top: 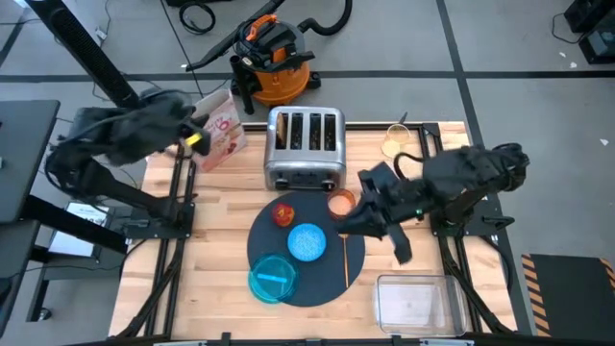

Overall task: Arrange a breakfast setting
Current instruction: Pour the pink cereal box into the blue bowl

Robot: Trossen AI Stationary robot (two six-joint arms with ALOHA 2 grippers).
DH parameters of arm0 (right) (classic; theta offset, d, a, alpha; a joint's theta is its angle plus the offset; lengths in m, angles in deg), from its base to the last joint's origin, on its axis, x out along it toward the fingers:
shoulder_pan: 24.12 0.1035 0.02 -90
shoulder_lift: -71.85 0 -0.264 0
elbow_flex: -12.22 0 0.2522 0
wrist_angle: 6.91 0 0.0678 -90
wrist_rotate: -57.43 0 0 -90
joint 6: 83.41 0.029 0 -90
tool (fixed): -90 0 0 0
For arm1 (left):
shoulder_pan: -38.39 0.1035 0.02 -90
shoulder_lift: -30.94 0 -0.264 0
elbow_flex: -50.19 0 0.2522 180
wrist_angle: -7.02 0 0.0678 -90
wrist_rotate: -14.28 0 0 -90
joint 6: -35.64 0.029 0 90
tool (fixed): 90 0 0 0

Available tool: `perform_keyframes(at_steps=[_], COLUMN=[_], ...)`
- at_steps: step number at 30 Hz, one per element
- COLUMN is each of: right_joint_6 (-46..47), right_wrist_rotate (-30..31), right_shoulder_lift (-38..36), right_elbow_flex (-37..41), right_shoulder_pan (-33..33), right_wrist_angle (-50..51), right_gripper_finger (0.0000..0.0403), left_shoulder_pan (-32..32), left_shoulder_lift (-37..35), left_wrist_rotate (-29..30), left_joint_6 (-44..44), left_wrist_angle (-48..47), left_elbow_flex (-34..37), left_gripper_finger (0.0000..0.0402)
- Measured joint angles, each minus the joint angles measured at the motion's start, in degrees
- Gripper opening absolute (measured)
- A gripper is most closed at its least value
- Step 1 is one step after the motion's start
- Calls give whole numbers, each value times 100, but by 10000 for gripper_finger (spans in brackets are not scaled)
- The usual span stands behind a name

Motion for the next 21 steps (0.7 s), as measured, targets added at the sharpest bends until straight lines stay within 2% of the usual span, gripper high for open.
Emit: perform_keyframes(at_steps=[7,14,17,21], right_joint_6=[82,91,127,218], right_wrist_rotate=[486,1426,1673,1990], right_shoulder_lift=[37,55,55,55], right_elbow_flex=[64,239,309,412], right_shoulder_pan=[476,916,1046,1159], right_wrist_angle=[246,353,373,399], right_gripper_finger=[9,9,9,11], left_shoulder_pan=[1853,3462,4025,4571], left_shoulder_lift=[542,1054,1288,1650], left_wrist_rotate=[-1031,-1952,-2330,-2635], left_joint_6=[1018,1820,2113,2384], left_wrist_angle=[-67,-132,-191,-279], left_elbow_flex=[4,4,2,2], left_gripper_finger=[183,184,198,238])
